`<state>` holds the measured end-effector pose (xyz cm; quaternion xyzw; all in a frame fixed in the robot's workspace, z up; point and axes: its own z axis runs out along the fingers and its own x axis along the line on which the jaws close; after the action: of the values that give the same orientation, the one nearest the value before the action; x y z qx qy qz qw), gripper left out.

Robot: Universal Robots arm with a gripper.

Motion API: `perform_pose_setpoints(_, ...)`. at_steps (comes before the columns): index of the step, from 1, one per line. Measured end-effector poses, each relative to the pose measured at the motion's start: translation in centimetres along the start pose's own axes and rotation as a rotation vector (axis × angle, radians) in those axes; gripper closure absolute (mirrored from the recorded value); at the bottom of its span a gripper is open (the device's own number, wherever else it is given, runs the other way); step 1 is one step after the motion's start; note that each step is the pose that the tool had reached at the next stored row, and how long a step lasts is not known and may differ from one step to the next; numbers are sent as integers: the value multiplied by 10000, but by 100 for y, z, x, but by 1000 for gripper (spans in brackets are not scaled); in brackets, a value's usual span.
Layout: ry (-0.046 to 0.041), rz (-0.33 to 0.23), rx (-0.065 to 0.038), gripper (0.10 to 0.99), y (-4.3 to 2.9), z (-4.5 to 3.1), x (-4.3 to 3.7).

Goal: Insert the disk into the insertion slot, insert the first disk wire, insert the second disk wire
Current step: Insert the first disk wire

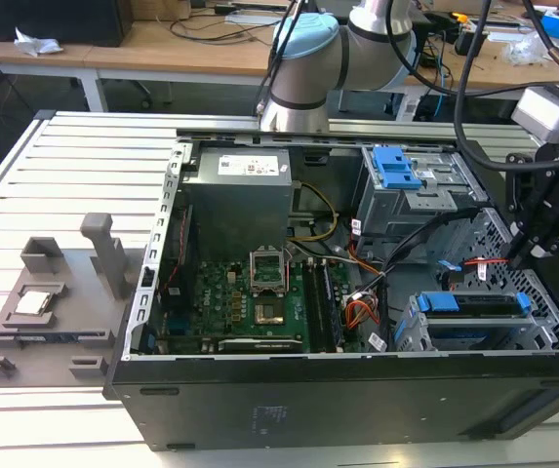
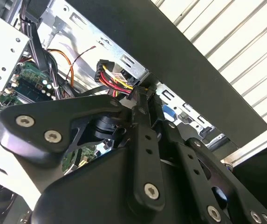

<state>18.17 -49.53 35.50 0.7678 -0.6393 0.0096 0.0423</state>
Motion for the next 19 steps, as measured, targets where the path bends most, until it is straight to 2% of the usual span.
perform_pose_setpoints(1, 10, 0, -2, 906, 2, -28, 2)
perform_pose_setpoints(4, 12, 0, 0, 910, 22, -39, -5)
perform_pose_setpoints(8, 17, 4, 29, 914, 125, -33, -9)
perform_pose_setpoints(13, 15, 3, 30, 914, 221, 0, 307)
perform_pose_setpoints(16, 10, 15, 30, 914, 303, 16, 320)
perform_pose_setpoints(19, -23, 379, 8, 914, 313, 32, 316)
